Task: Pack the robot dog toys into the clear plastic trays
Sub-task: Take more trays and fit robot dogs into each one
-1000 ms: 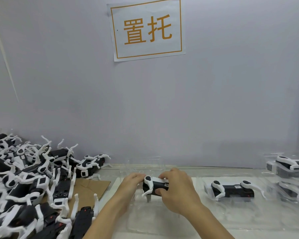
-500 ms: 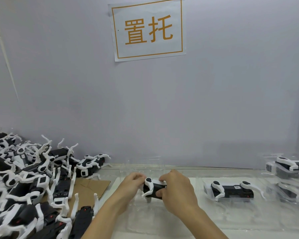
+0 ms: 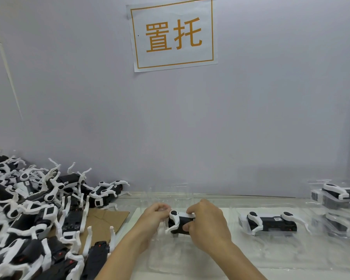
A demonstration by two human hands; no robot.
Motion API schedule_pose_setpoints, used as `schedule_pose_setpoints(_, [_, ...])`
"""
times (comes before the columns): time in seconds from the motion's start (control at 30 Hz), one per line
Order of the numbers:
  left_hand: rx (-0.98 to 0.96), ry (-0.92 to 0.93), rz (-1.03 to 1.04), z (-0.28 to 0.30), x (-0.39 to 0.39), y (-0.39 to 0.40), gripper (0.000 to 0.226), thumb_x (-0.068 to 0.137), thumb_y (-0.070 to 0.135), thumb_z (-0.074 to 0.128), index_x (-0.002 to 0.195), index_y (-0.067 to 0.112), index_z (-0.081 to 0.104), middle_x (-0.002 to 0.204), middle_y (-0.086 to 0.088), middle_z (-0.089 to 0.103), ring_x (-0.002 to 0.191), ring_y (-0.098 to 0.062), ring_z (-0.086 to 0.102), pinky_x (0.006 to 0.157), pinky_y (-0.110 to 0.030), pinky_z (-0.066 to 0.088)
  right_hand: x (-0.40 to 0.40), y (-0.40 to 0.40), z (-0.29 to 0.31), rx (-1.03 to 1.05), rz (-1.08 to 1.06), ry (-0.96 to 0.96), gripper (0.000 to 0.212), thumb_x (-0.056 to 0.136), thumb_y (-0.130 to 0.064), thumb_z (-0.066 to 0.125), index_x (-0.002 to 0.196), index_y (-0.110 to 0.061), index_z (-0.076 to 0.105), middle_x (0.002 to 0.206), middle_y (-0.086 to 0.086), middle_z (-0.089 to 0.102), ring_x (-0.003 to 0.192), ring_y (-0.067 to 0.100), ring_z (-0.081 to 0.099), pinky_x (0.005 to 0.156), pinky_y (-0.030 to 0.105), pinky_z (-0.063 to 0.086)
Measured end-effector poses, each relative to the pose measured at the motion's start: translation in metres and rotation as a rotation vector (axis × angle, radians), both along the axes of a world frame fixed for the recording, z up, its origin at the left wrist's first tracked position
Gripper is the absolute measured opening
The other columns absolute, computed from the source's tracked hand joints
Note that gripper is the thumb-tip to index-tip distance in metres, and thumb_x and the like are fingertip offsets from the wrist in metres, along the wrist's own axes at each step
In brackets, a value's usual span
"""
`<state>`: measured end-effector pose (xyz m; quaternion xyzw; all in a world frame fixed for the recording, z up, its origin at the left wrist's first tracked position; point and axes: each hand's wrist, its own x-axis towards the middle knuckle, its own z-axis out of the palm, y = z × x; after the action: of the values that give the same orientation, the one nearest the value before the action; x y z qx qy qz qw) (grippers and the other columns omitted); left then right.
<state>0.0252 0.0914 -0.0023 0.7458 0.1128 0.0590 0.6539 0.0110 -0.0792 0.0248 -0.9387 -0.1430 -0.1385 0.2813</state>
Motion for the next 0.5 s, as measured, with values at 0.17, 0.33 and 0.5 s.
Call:
schedule_pose_setpoints(0.17, [-0.095,0.042,-0.020,0.0037,-0.0013,-0.0017,0.012,0.090,0.010,0.061,0.100,0.013,0.067,0.083,0.002,0.069,0.074,-0.010,0.065,0.049,-0.019,0.044,-0.0003,-0.0012,0.0003,0.011,0.005,0.001,0.021,0.088,-0.029,0.072,0.108,-0.025,0.071,0.111,-0.005,0.055,0.104,0.023,0.056,0.074,0.027,0.041])
schedule_pose_setpoints(0.33, [0.113,0.070,-0.019,0.0071,-0.0037,-0.0014,0.027,0.077,0.016,0.067,0.104,0.022,0.066,0.109,-0.005,0.067,0.102,-0.025,0.063,0.073,-0.030,0.045,0.0013,-0.0016,-0.0014,-0.005,0.003,0.027,0.026,0.086,-0.028,0.075,0.110,-0.021,0.070,0.116,-0.004,0.059,0.110,0.022,0.056,0.083,0.028,0.048])
schedule_pose_setpoints(0.5, [0.119,0.075,-0.027,0.0046,-0.0025,0.0005,0.023,0.084,0.010,0.063,0.104,0.023,0.066,0.113,-0.007,0.066,0.100,-0.023,0.061,0.073,-0.029,0.043,0.0026,-0.0016,-0.0009,-0.008,-0.024,0.047,0.024,0.084,-0.027,0.076,0.105,-0.016,0.073,0.112,-0.001,0.066,0.107,0.022,0.061,0.086,0.033,0.053])
